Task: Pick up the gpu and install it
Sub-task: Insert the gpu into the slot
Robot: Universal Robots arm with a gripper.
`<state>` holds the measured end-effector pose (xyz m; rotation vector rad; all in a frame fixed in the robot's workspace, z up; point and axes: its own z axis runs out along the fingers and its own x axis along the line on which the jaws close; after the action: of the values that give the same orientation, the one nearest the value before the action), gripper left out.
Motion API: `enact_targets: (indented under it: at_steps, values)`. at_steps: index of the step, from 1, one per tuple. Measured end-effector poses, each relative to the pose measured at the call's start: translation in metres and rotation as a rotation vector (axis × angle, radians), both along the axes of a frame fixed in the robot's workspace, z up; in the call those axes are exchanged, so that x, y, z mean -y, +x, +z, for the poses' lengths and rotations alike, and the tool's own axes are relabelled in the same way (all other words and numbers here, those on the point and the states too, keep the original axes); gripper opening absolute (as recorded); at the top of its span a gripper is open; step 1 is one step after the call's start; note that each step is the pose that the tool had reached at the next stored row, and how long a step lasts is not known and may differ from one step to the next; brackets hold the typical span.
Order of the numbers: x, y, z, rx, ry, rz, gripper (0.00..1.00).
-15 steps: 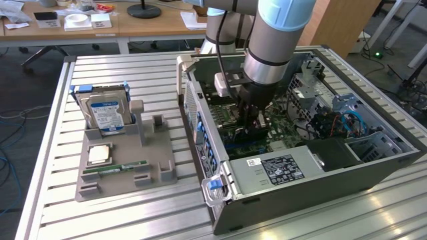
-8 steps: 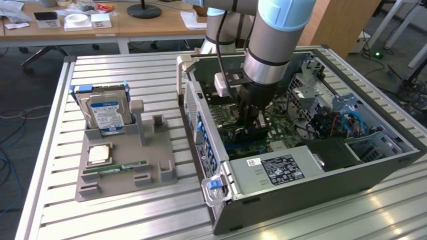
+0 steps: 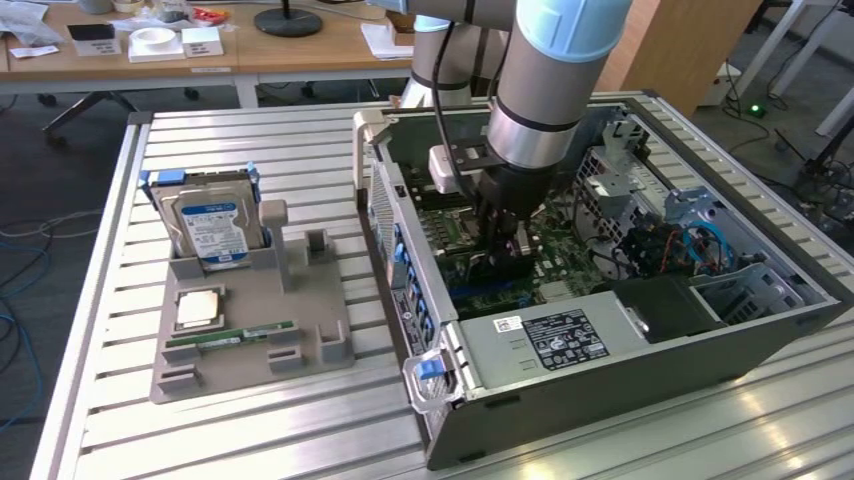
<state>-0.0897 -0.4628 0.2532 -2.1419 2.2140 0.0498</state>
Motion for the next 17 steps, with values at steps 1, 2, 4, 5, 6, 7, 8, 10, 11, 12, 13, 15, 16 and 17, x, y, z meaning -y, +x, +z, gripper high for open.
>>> enact_targets:
  at_steps: [1, 2, 4, 5, 6, 7, 8, 10, 11, 12, 13, 15, 16, 17]
  values:
    - [0.0, 0.0, 0.0, 0.0, 0.0001, 0.0, 0.34]
    - [0.0, 0.0, 0.0, 0.0, 0.0003, 0.0, 0.29]
    - [-0.0001, 0.0, -0.0001, 0.0001, 0.0005, 0.0, 0.29]
    - [-0.0001, 0.0, -0.0001, 0.0001, 0.0005, 0.0, 0.29]
    - [-0.0001, 0.0, -0.0001, 0.0001, 0.0005, 0.0, 0.29]
    - [-0.0001, 0.0, -0.0001, 0.0001, 0.0005, 0.0, 0.29]
    - [-0.0001, 0.0, -0.0001, 0.0001, 0.0006, 0.0, 0.29]
    - [-0.0001, 0.0, -0.0002, 0.0002, 0.0006, 0.0, 0.29]
    - [-0.0001, 0.0, -0.0001, 0.0001, 0.0005, 0.0, 0.29]
    - [0.0, 0.0, -0.0002, 0.0002, 0.0006, 0.0, 0.29]
    - [0.0003, 0.0, -0.0002, 0.0002, 0.0007, 0.0, 0.29]
    - [0.001, 0.0, -0.0002, 0.0001, 0.0008, 0.0, 0.29]
    - [0.0013, 0.0, -0.0002, 0.0003, 0.0007, 0.0, 0.29]
    - [0.0014, 0.0, -0.0002, 0.0003, 0.0007, 0.0, 0.29]
